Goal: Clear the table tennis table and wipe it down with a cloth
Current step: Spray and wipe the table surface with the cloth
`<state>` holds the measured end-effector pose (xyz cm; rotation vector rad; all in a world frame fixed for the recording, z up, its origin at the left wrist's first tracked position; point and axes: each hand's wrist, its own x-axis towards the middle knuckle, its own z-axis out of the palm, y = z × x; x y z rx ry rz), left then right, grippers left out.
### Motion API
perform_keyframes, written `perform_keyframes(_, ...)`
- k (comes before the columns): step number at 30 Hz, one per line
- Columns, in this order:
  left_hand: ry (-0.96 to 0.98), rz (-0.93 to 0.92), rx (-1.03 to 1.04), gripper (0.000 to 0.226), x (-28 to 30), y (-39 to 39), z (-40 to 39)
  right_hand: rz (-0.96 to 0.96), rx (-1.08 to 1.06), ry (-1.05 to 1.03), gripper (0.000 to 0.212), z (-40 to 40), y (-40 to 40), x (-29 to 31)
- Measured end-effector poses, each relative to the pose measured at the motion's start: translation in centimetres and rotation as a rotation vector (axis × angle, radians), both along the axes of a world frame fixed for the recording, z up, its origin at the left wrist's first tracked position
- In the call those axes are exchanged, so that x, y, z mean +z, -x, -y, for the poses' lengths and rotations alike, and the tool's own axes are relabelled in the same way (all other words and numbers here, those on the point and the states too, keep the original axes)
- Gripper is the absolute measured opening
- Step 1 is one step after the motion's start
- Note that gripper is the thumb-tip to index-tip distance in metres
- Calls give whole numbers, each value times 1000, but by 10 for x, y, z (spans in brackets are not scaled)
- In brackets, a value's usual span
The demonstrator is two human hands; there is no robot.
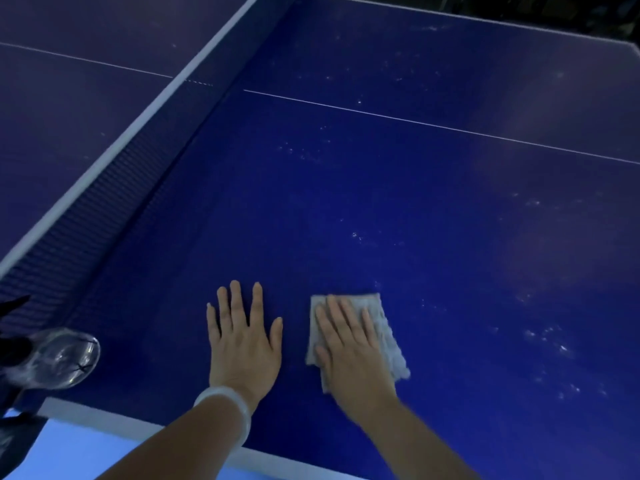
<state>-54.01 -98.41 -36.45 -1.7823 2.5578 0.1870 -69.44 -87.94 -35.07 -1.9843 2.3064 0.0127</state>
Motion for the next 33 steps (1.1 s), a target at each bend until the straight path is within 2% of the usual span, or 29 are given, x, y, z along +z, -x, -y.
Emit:
perform_keyframes(2,1,10,6,72,-1,1,1,-165,126,-141,60,23,38,-4)
perform_keyframes(3,0,7,7,72,-1,1,1,-233,104,-203,60,31,61,-4)
perform_keyframes(5,1,2,6,70,-1,1,0,-205,-230,-199,56,24,103,-3)
perform_keyframes(7,5,-1,8,69,-2,0,0,35,-590,-25,57,-2,120,2)
perform_keyframes(9,5,-12,10,68,-2,0,-1,98,-710,16,60,-19,104,4)
perform_keyframes(11,7,-9,6,69,-2,0,-1,0,-633,-4,60,-15,70,-1)
perform_keyframes(13,6,-3,4,69,-2,0,-1,-49,-361,-31,61,9,38,-7)
perform_keyframes(15,7,-2,5,69,0,0,-1,-28,-102,-22,62,42,24,-10)
perform_keyframes(19,8,24,10,69,1,0,-2,75,117,-39,60,111,47,-5)
perform_keyframes(21,1,16,11,69,0,0,-1,35,23,-57,61,131,83,-4)
perform_keyframes(23,0,3,15,69,0,0,-1,2,-260,-41,60,128,124,-1)
perform_keyframes(25,-3,7,13,68,0,-1,-1,101,-618,15,60,101,153,-2)
perform_keyframes(28,-5,19,15,68,-1,-1,0,99,-811,24,62,66,134,-1)
perform_keyframes(30,-6,22,14,69,0,-1,0,9,-692,30,64,58,88,-7)
perform_keyframes(33,0,25,7,69,0,0,0,24,-207,54,64,63,14,-12)
